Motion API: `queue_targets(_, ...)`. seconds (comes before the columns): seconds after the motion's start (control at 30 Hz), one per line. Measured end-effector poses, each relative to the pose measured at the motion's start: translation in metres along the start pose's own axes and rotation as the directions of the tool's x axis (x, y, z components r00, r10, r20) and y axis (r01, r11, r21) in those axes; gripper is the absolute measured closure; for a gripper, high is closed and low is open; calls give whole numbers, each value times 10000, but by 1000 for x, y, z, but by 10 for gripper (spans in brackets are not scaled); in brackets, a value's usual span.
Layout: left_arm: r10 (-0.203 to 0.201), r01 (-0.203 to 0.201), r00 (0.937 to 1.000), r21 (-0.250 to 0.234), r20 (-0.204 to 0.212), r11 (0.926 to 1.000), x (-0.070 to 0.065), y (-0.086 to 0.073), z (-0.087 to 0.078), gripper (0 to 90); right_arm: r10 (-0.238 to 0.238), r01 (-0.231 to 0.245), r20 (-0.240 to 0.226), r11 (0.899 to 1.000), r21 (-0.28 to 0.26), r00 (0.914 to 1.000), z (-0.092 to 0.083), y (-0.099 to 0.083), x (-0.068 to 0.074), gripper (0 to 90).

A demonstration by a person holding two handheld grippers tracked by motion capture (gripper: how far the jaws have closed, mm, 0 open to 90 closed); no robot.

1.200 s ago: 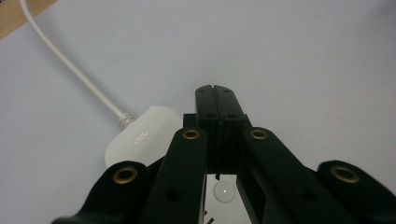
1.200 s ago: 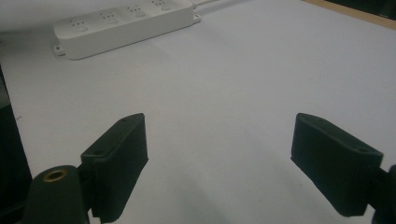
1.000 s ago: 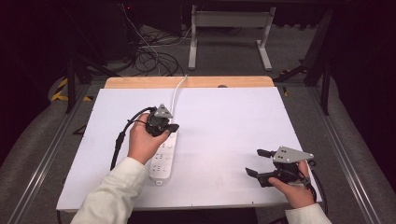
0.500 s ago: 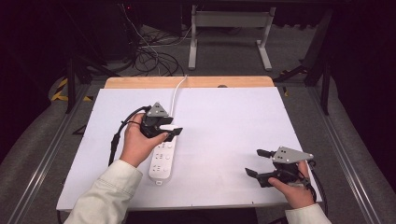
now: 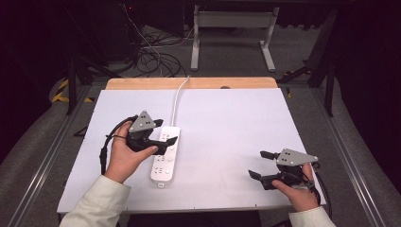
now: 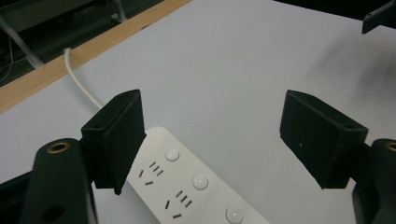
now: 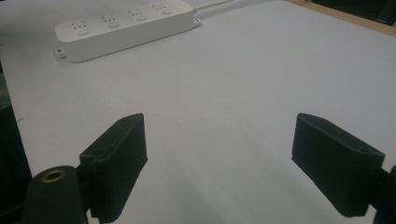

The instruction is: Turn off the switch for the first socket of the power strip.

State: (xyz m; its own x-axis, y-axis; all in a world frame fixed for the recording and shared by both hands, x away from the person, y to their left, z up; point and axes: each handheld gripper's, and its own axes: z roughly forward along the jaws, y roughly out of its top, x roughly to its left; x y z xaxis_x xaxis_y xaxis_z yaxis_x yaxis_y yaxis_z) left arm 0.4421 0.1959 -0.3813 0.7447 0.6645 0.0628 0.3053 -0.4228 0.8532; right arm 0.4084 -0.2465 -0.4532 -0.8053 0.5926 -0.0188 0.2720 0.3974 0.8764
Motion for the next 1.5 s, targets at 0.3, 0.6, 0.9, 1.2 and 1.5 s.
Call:
queue_targets(0.3,-316,312,9995,-735,-47,9968,3,-29,-23,210,-116,116,-48,9999,-74,9999,1,1,1,173)
queue_targets(0.6,-606,598,9982,-1486,-10,9871,7,-56,-34,201,-171,170,-83,9997,-177,9998,1,1,2,158)
queue_targets(0.9,-560,501,9982,-2042,-229,9776,8,-85,-45,194,-237,234,-98,9993,-294,9997,1,1,2,147)
queue_targets(1.2,-455,468,9989,-1873,112,9812,12,-110,-53,172,-286,280,-129,9985,-464,9995,2,0,1,135)
queue_targets(1.5,-604,629,9979,-1469,214,9872,12,-131,-53,162,-269,259,-170,9982,-534,9995,2,-2,1,130)
